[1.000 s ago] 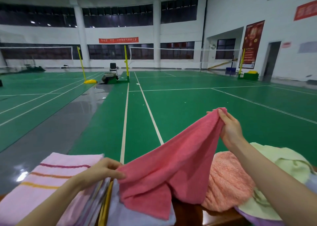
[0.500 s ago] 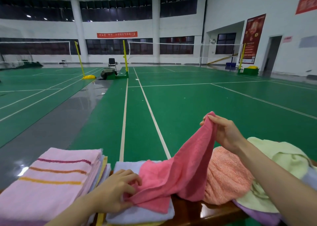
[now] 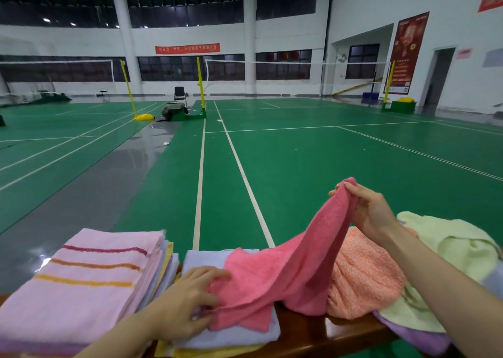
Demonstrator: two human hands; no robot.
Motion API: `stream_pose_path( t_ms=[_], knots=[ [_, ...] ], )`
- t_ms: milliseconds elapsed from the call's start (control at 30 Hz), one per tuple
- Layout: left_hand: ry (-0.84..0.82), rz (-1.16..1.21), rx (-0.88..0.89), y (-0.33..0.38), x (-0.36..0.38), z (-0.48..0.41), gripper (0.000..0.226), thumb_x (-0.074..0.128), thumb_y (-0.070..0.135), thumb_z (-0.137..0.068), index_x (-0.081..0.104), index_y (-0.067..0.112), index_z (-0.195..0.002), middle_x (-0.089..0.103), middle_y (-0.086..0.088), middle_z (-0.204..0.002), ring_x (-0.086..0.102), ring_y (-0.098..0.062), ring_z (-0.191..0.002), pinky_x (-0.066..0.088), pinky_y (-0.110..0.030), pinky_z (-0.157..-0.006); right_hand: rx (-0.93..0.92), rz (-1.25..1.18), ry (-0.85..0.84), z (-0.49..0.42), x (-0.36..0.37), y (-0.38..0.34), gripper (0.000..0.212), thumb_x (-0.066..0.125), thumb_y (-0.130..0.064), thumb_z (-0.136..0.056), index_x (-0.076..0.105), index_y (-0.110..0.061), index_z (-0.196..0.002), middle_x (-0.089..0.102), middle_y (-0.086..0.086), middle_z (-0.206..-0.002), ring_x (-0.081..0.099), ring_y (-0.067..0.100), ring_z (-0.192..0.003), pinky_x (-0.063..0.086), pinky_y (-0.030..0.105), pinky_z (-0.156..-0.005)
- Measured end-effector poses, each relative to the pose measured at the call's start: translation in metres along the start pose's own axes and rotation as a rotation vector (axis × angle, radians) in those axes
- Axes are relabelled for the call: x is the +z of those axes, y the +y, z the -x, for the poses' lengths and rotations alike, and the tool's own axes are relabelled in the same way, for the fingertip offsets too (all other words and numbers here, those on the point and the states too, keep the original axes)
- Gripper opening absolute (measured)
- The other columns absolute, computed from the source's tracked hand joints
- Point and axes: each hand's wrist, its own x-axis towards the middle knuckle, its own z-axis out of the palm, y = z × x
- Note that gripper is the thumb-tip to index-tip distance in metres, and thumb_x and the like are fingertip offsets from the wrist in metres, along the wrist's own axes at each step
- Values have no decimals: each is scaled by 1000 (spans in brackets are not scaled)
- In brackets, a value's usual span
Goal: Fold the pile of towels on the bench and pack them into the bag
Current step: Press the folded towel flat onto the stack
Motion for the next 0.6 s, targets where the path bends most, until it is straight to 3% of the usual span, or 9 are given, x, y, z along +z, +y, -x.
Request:
stream_pose_path(
  t_ms=[33,100,200,300,367,500,600],
  knots=[
    [-47,54,-64,-4,1,1,26,49,51,-81,66,31,-85,18,28,-147,8,5,-137,4,-23,-115,-3,0,-1,0,0,0,19,42,-15,-93,57,-9,-83,66,1,-68,57,14,-66,43,30,-71],
    [-107,116,-114,-9,1,0,33,48,53,-78,65,26,-80,18,30,-145,8,11,-135,7,-21,-115,-7,15,-5,-2,0,-1,19,42,-15,-94,57,-9,-83,67,1,-68,59,13,-65,43,30,-70],
    [-78,281,-166,-3,-11,-2,24,49,51,-74,62,31,-71,35,38,-128,33,13,-121,28,-14,-108,-22,26,6,-3,1,-2,20,42,-15,-94,57,-9,-83,68,0,-70,60,13,-66,44,30,-71],
    [0,477,-257,-3,-21,-6,17,59,42,-72,64,27,-66,50,26,-109,53,-5,-90,48,-23,-83,-50,-4,25,-7,-1,-4,21,42,-16,-95,59,-10,-85,70,0,-76,63,11,-68,46,28,-73],
    [-73,511,-261,0,-26,-7,15,65,35,-73,61,33,-59,50,23,-113,51,-2,-80,46,-17,-73,-62,19,47,-11,-3,-3,21,43,-18,-96,61,-9,-91,70,1,-86,63,12,-77,48,27,-75],
    [-226,500,-257,7,-31,-11,35,70,25,-78,58,40,-48,55,15,-110,48,10,-74,39,-9,-67,-71,83,155,-19,-1,5,15,51,-19,-94,64,-12,-99,66,1,-96,60,12,-88,49,22,-79],
    [-23,570,-301,4,-47,-17,7,70,37,-66,67,34,-60,63,14,-76,49,2,-64,36,-14,-61,-100,128,233,-24,-1,8,15,55,-22,-92,66,-15,-98,64,-3,-98,58,11,-90,47,24,-82]
  ],
)
